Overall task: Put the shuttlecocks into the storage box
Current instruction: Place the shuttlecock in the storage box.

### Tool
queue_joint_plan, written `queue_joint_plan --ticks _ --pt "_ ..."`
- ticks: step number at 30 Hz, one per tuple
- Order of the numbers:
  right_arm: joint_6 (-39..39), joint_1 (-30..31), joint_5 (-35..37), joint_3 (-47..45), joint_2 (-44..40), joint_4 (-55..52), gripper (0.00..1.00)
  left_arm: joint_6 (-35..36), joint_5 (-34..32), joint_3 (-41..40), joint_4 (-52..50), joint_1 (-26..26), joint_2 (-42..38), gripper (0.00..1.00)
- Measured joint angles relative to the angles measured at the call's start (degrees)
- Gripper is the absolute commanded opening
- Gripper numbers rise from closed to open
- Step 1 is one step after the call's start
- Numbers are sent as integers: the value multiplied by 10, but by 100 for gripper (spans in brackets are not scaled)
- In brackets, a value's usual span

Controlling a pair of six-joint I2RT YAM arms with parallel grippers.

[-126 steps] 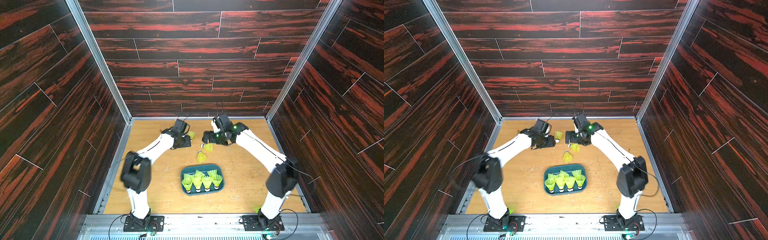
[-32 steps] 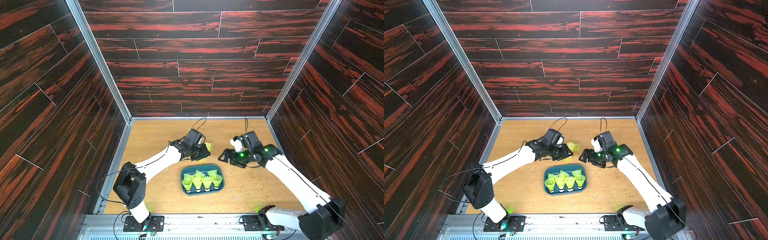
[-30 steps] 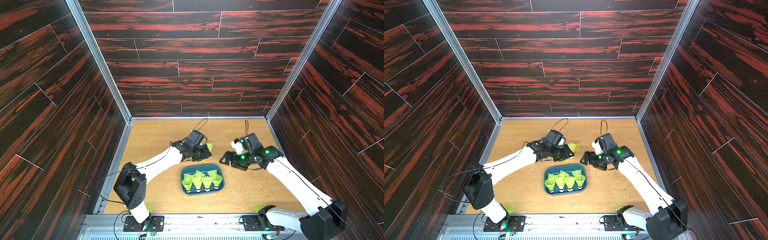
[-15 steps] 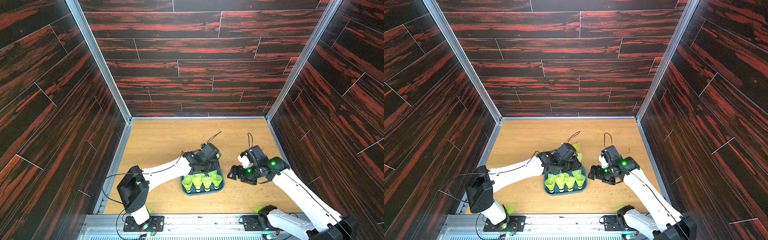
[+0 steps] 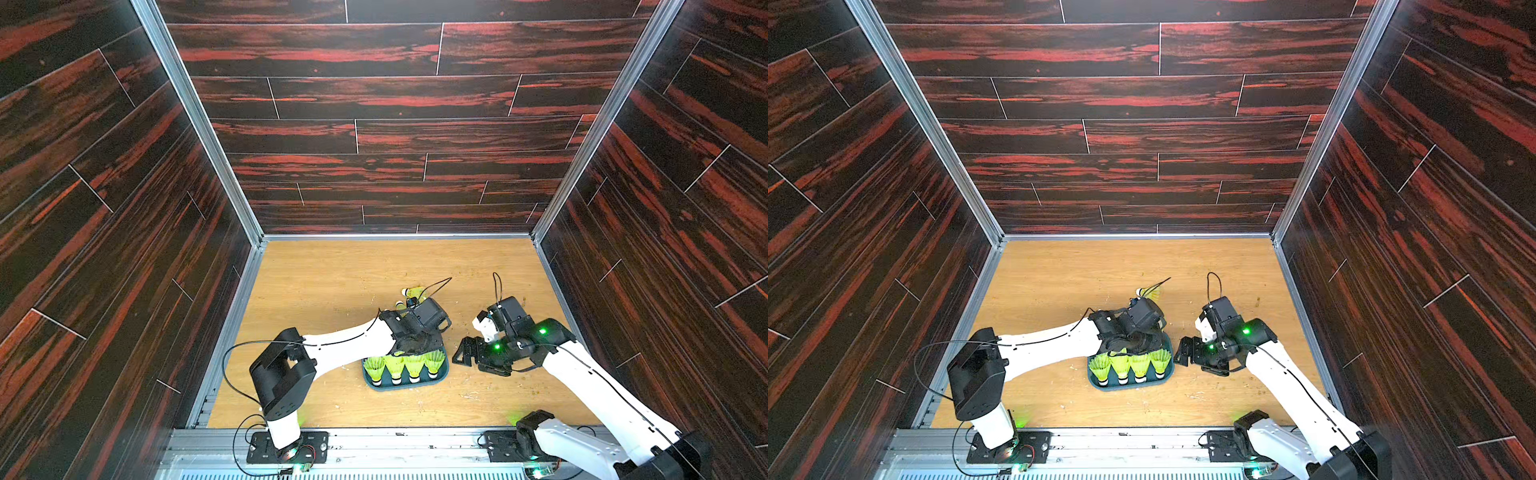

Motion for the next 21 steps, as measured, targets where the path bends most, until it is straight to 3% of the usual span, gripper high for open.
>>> queue_joint_plan --ticks 16,18,21 --pt "-6 0 -5 -9 12 27 90 -9 -3 5 -11 -19 16 26" --pt "-5 0 -5 -17 11 28 90 -9 -3 7 -13 -20 19 31" --pt "-4 0 -4 -25 10 29 90 -8 -2 8 -17 -22 21 46"
